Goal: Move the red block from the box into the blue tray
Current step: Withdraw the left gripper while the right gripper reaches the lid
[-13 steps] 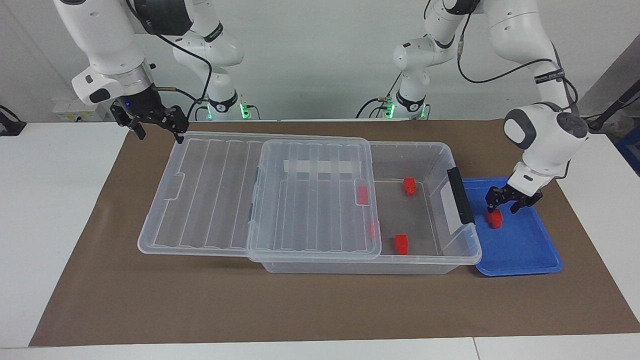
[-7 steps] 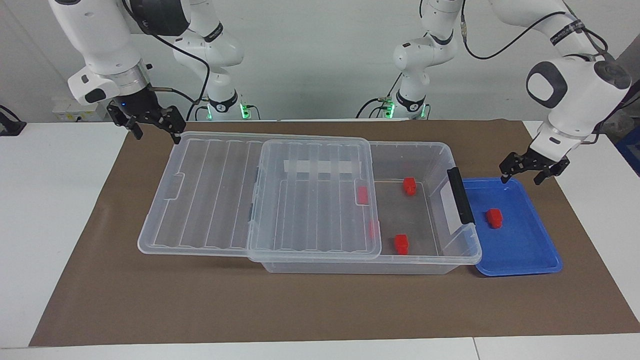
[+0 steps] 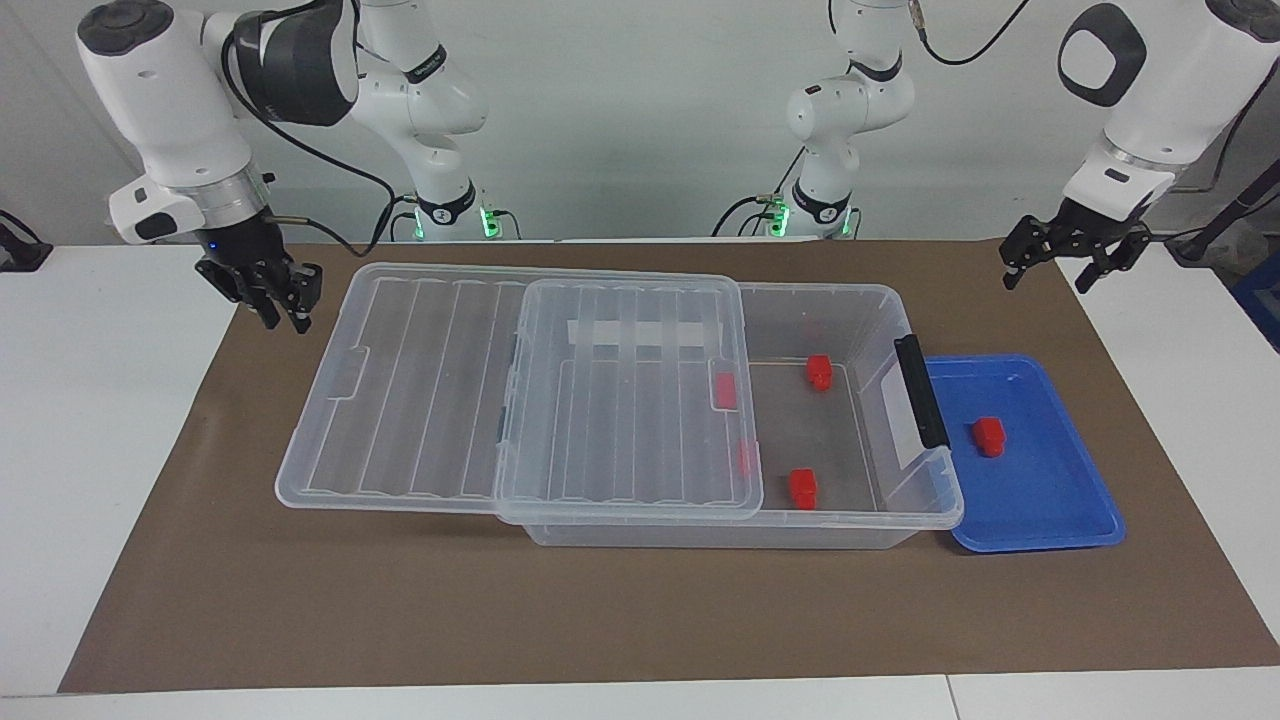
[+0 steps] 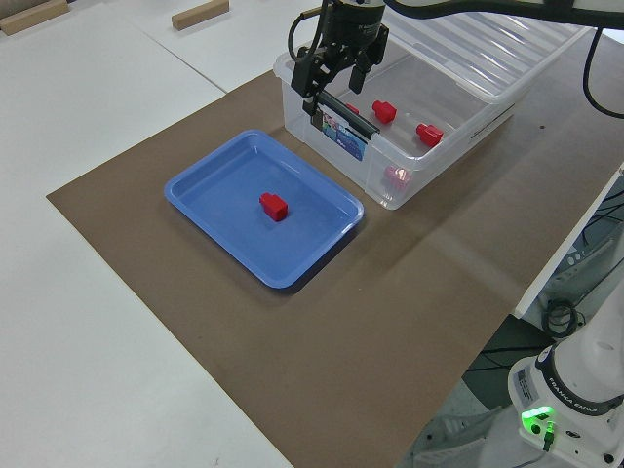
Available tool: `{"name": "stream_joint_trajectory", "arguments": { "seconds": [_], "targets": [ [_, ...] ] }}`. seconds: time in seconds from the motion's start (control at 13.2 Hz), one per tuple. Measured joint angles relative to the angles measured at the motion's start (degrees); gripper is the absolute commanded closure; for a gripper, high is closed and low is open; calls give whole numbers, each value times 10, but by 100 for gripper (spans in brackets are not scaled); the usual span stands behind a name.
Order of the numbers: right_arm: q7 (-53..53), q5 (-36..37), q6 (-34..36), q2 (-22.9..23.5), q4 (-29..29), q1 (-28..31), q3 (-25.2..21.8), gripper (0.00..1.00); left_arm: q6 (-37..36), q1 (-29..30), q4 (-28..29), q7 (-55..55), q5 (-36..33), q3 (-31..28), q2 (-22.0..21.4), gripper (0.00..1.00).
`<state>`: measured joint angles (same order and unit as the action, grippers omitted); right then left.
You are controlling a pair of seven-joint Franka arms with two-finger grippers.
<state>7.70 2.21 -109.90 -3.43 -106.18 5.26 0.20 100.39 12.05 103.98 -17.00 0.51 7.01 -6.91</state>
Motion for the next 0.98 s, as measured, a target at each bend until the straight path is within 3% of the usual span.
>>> {"name": "stream_joint_trajectory", "arguments": {
  "seconds": [0.38, 0.98],
  "targets": [
    [0, 0, -99, 5, -66, 24, -1, 100, 0, -35, 3, 2, 0, 2, -1, 0],
    [0, 0, -105, 20, -71, 18, 1, 100, 0, -46, 3, 2, 0, 18, -1, 0]
  ]
}}
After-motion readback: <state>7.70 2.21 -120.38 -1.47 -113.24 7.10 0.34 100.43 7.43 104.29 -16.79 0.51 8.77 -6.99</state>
